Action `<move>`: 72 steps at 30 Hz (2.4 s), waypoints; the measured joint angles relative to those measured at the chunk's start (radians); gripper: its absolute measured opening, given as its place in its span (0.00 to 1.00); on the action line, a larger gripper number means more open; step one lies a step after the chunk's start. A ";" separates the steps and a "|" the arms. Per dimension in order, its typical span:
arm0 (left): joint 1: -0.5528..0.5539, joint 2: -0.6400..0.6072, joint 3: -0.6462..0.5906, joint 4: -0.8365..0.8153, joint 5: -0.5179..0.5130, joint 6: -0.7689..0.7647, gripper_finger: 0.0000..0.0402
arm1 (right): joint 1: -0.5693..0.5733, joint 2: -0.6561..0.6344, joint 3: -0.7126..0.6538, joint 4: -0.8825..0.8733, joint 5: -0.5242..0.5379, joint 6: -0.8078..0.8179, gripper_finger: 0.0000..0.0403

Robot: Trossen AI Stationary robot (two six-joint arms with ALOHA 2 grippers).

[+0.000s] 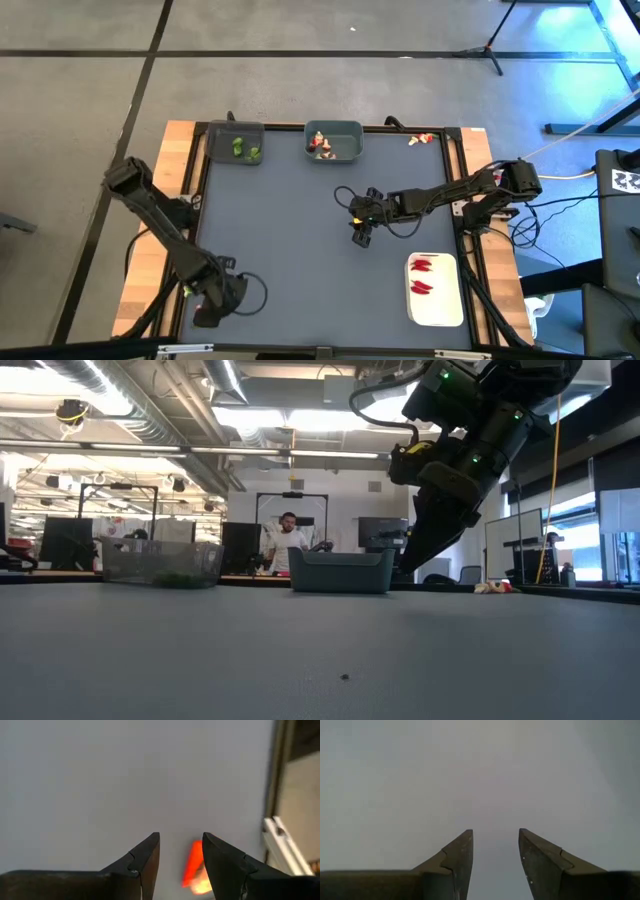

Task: Sort produce into baskets
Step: Put the orange chili pepper into the white bin

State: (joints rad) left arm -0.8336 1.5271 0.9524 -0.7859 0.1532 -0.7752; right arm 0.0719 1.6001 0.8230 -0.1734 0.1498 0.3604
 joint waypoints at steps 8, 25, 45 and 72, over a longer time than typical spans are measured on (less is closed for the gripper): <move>-0.110 0.102 0.000 0.040 0.044 -0.008 0.36 | 0.000 0.000 0.000 0.000 0.000 0.000 0.39; -0.155 0.184 0.000 0.049 0.045 0.013 0.17 | 0.000 0.000 0.000 0.000 0.000 0.000 0.39; 0.135 0.017 0.000 -0.044 -0.069 0.268 0.05 | 0.000 0.000 0.000 0.011 -0.010 0.001 0.39; 0.679 -0.266 0.001 0.522 -0.294 0.524 0.08 | 0.001 -0.001 0.001 0.708 -0.162 -0.078 0.39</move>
State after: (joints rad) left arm -0.1547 1.2611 0.9531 -0.2643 -0.1410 -0.2510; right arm 0.0727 1.5993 0.8242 0.5346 -0.0124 0.2821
